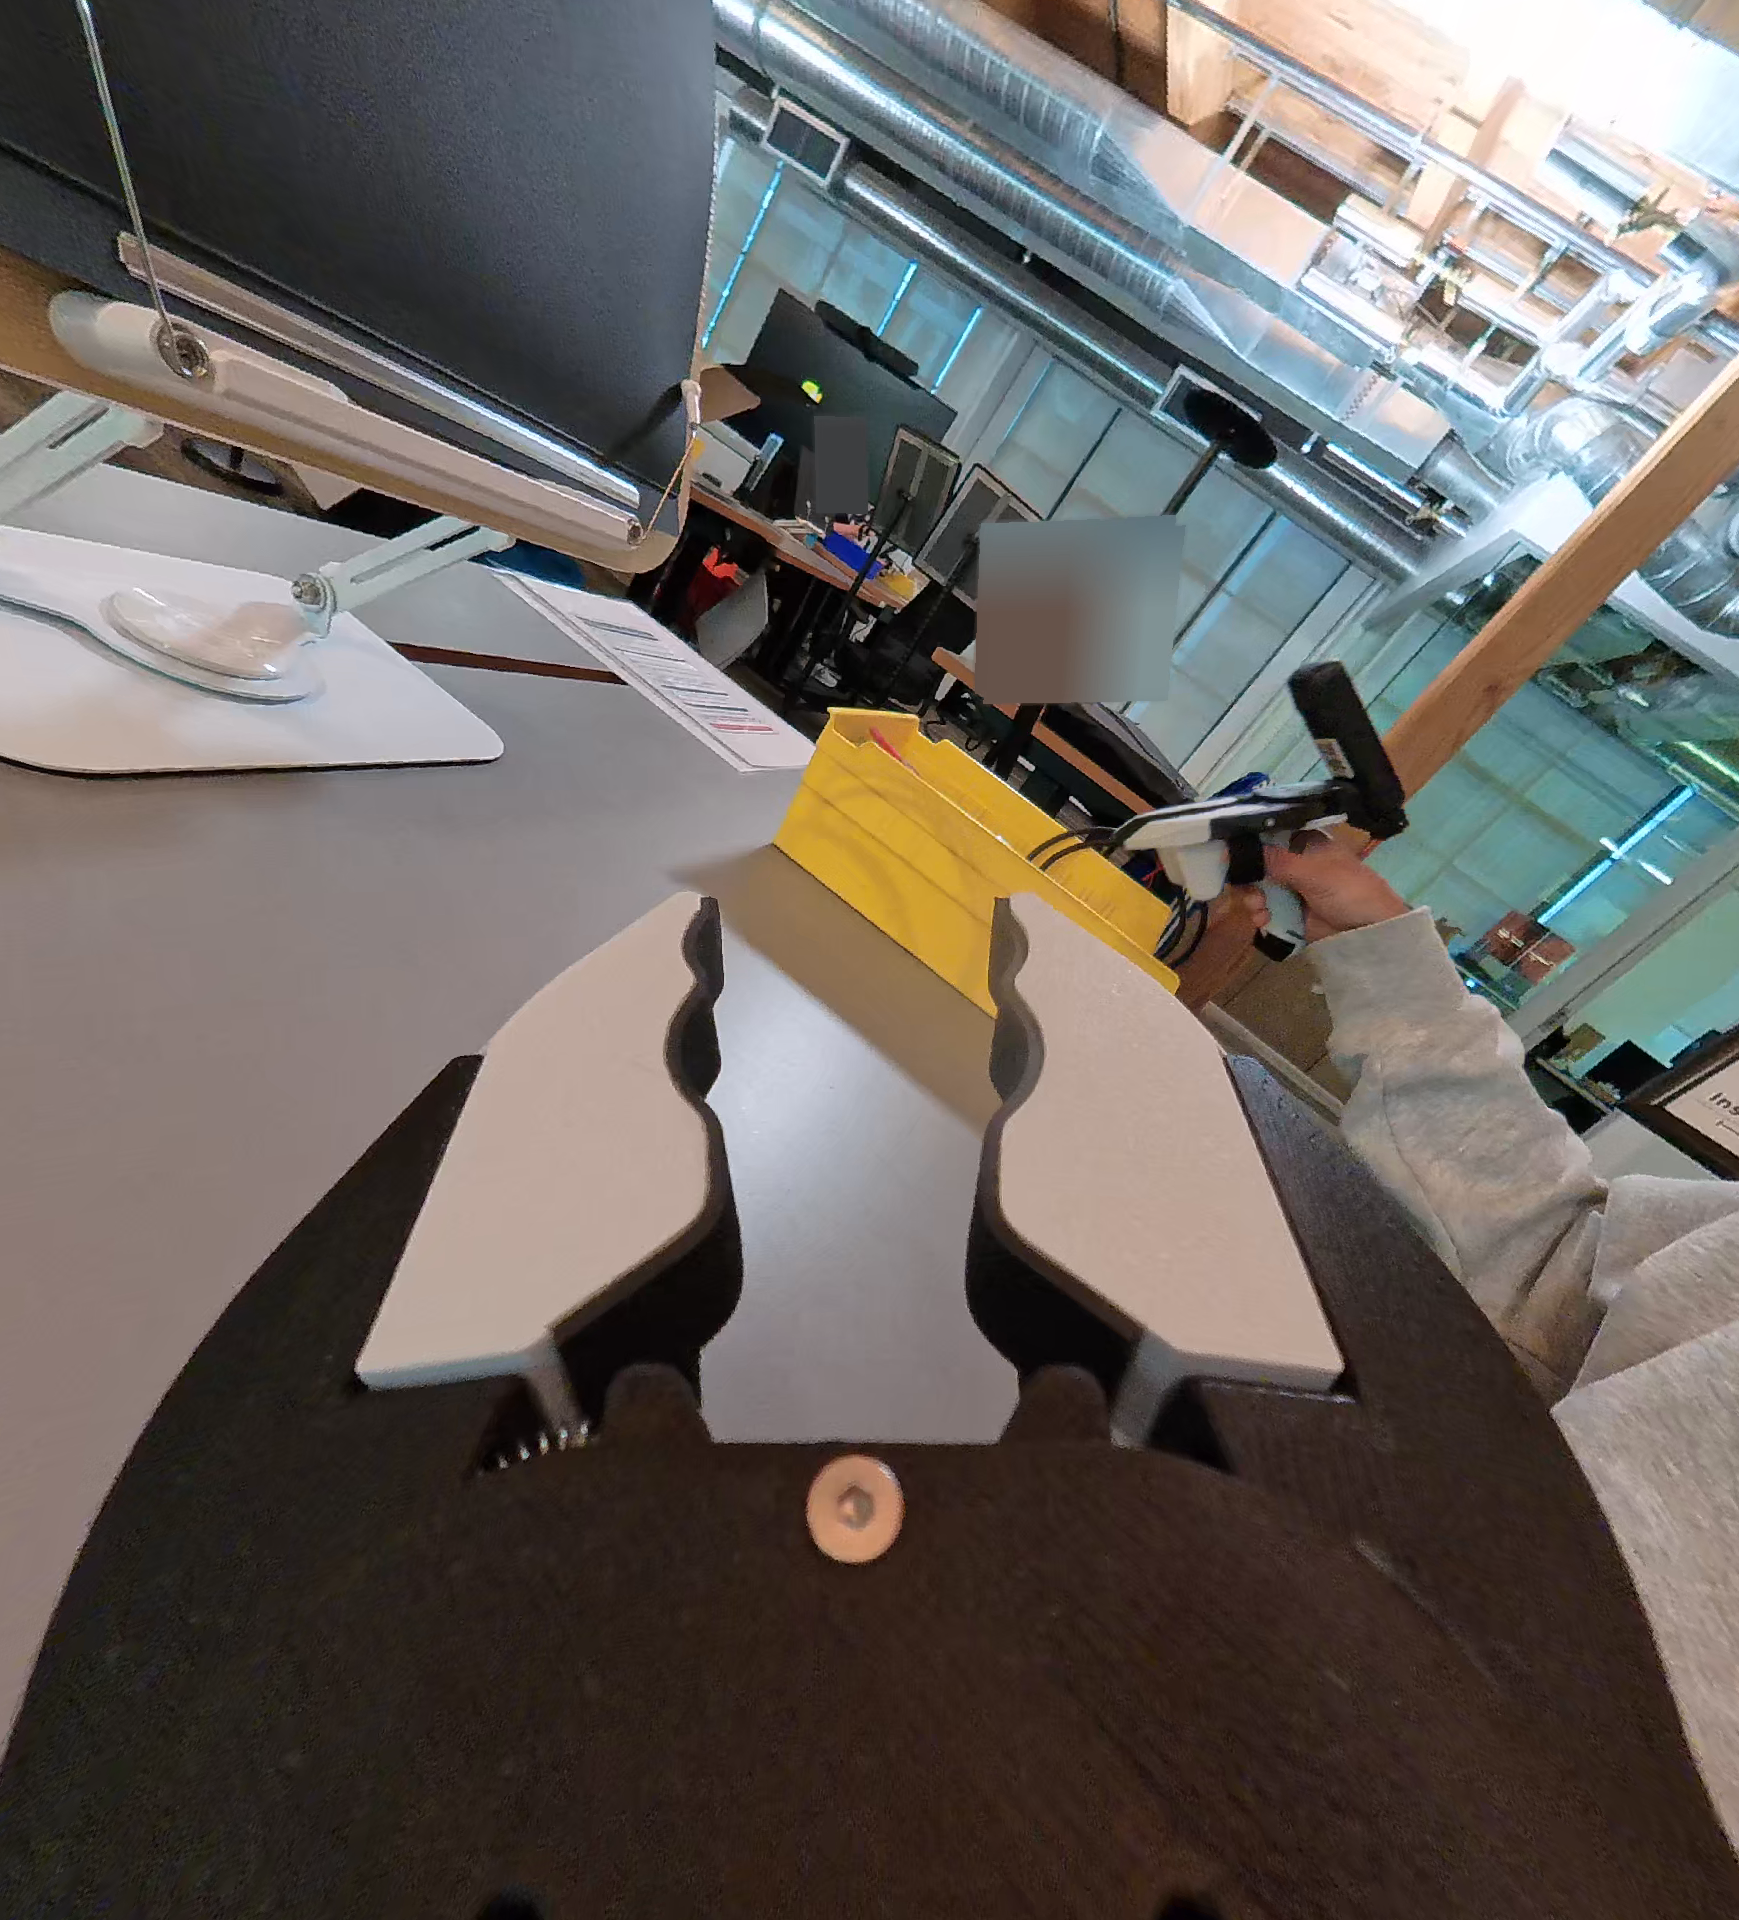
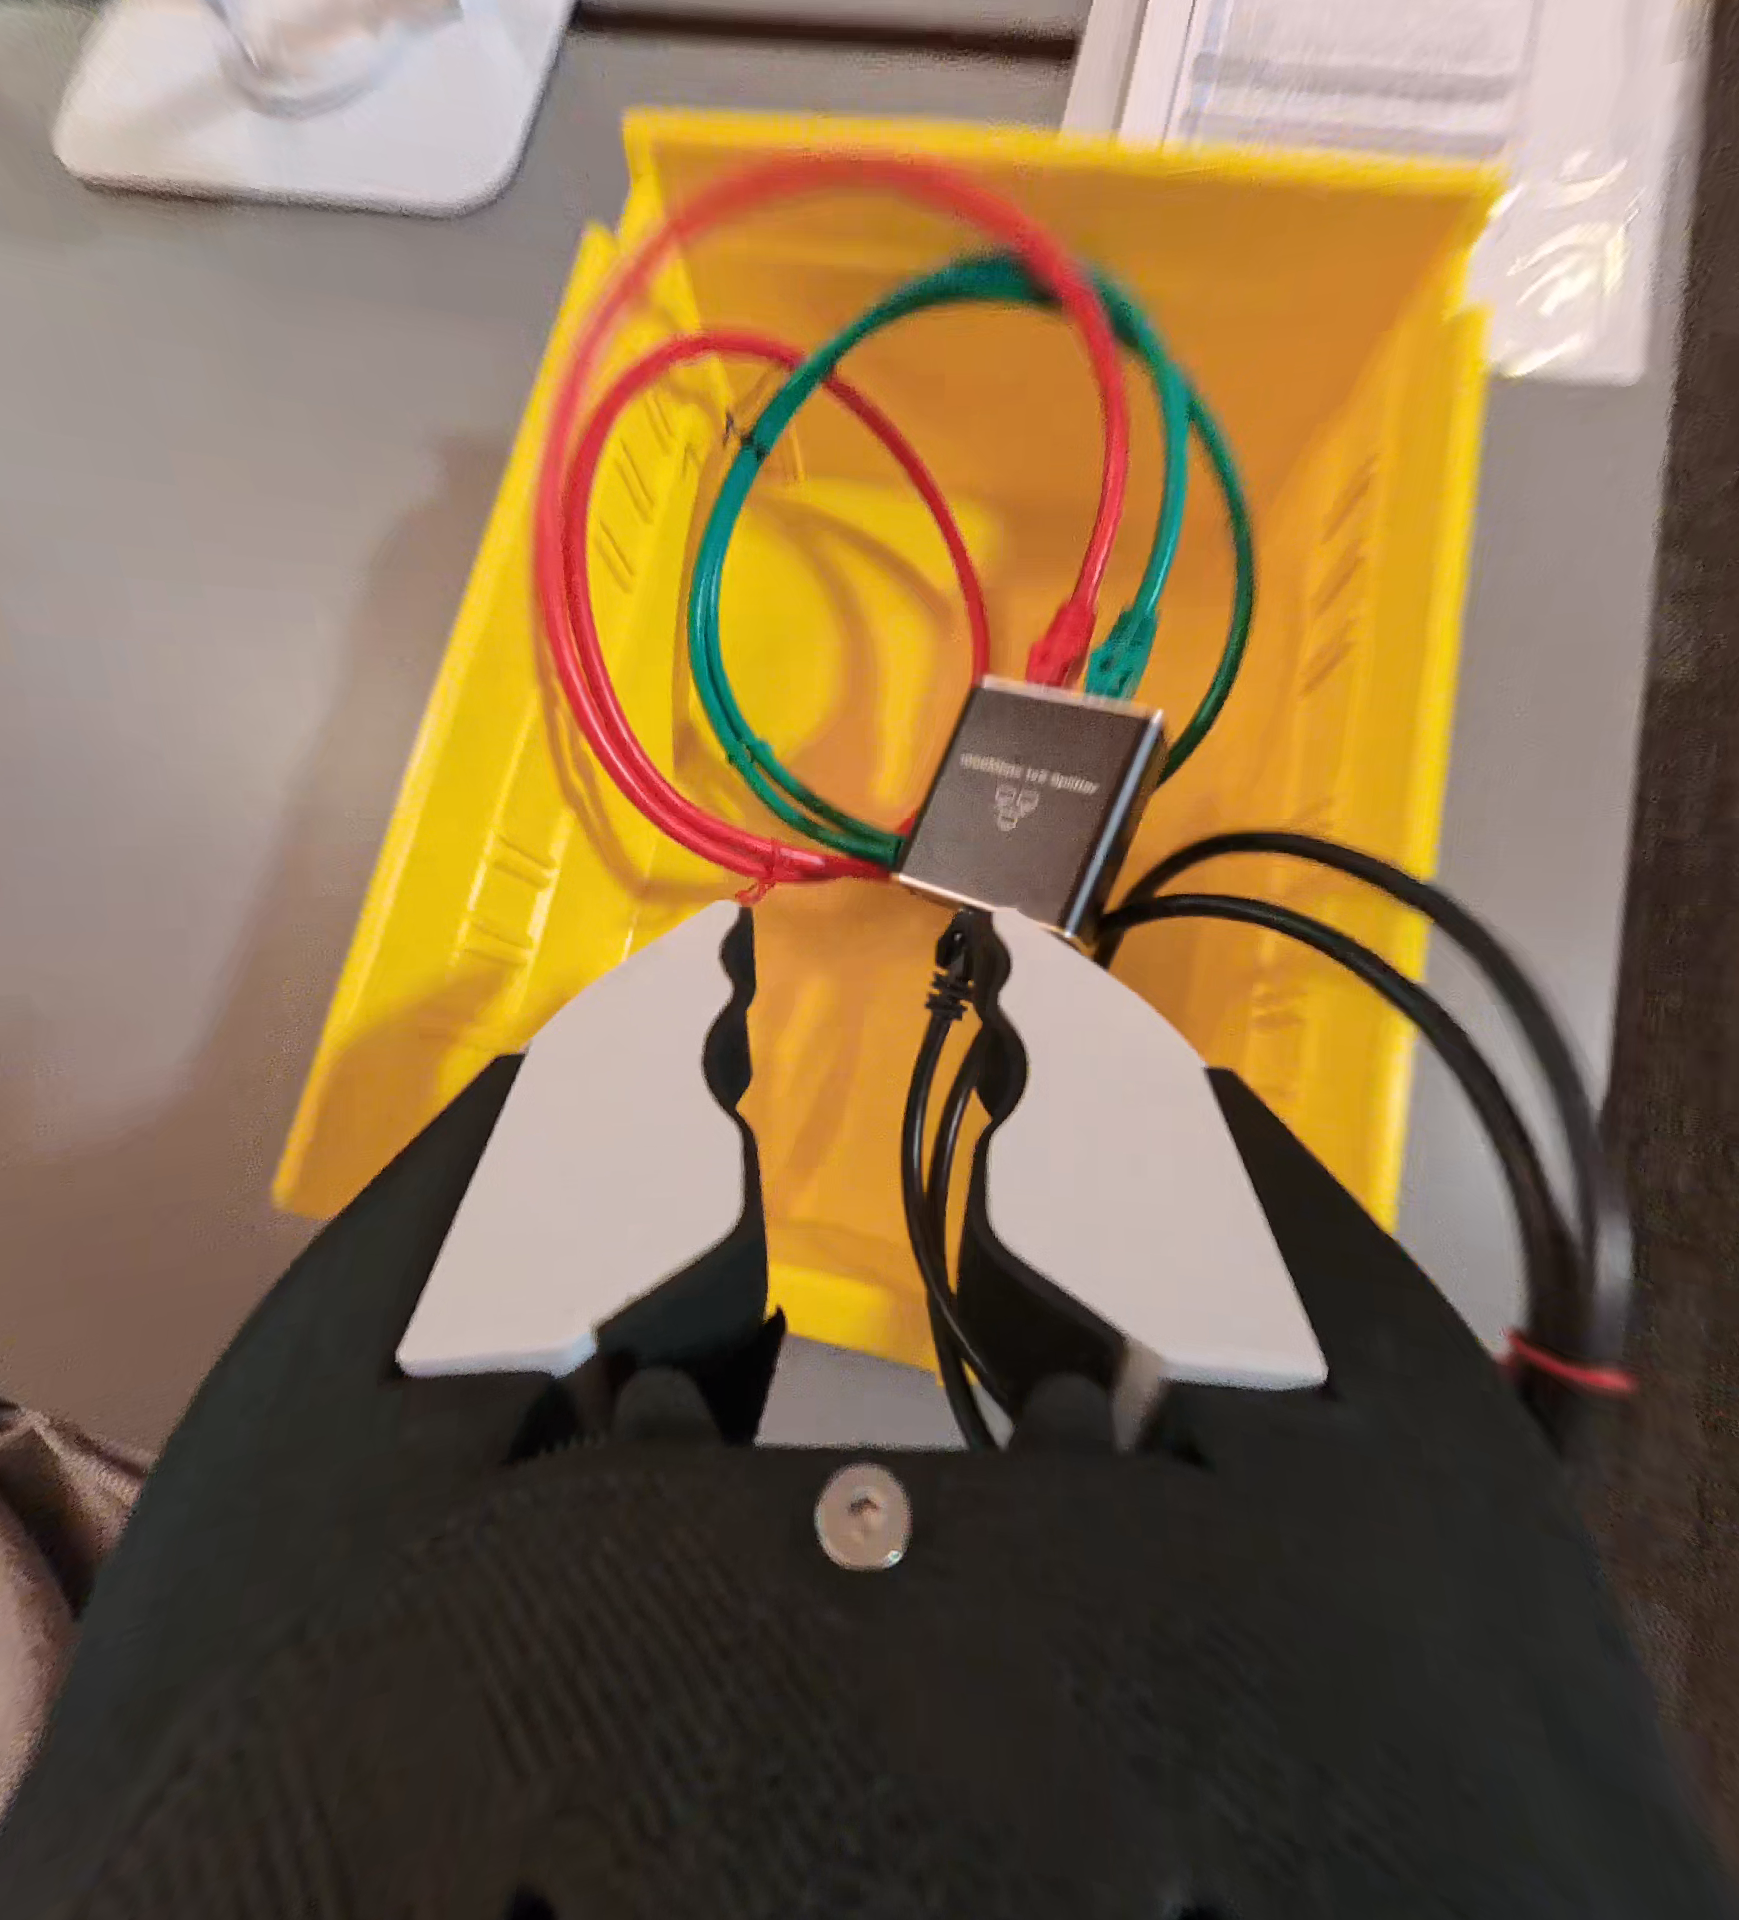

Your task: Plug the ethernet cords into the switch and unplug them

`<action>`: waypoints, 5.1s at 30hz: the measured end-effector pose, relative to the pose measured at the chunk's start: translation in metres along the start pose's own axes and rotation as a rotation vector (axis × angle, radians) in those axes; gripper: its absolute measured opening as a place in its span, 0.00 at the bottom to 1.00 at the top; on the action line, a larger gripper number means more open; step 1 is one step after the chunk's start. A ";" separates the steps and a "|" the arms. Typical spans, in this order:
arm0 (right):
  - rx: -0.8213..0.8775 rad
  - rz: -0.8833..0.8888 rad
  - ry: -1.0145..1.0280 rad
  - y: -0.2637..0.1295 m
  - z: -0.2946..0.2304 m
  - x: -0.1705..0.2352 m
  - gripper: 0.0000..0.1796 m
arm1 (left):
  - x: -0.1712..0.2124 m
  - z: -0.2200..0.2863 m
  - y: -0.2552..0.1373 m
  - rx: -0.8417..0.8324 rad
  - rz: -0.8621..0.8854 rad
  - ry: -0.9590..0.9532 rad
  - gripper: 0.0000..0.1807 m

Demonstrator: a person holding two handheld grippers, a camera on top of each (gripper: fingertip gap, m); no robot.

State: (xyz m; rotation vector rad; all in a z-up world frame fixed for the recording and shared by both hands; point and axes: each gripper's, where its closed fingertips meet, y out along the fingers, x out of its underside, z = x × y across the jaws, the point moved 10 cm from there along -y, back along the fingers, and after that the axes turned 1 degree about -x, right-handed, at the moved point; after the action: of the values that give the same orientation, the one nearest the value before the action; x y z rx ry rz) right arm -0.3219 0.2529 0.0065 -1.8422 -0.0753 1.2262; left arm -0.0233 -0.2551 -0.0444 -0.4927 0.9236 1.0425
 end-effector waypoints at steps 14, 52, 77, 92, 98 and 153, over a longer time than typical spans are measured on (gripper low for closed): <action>0.144 0.032 0.263 -0.038 0.085 0.043 0.10 | -0.002 0.007 0.003 0.030 0.020 -0.009 0.28; 0.401 0.686 0.120 -0.067 0.055 0.035 0.27 | 0.004 0.000 0.001 0.022 0.018 -0.035 0.28; 0.187 0.447 0.167 0.015 0.072 0.086 0.06 | 0.011 0.002 0.014 0.143 0.072 -0.142 0.28; 0.008 0.663 0.046 -0.048 0.112 0.127 0.05 | 0.008 -0.001 0.008 0.147 0.103 -0.155 0.27; -0.087 0.500 -0.026 -0.018 0.102 0.124 0.00 | 0.010 -0.002 0.009 0.143 0.093 -0.156 0.27; 0.113 0.114 -0.105 0.013 0.057 0.095 0.02 | 0.018 0.001 0.019 0.143 0.034 -0.154 0.28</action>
State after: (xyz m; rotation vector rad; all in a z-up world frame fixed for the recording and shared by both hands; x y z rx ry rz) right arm -0.3226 0.3272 -0.0761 -1.7034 0.0412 1.3786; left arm -0.0360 -0.2367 -0.0571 -0.2746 0.8650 1.0220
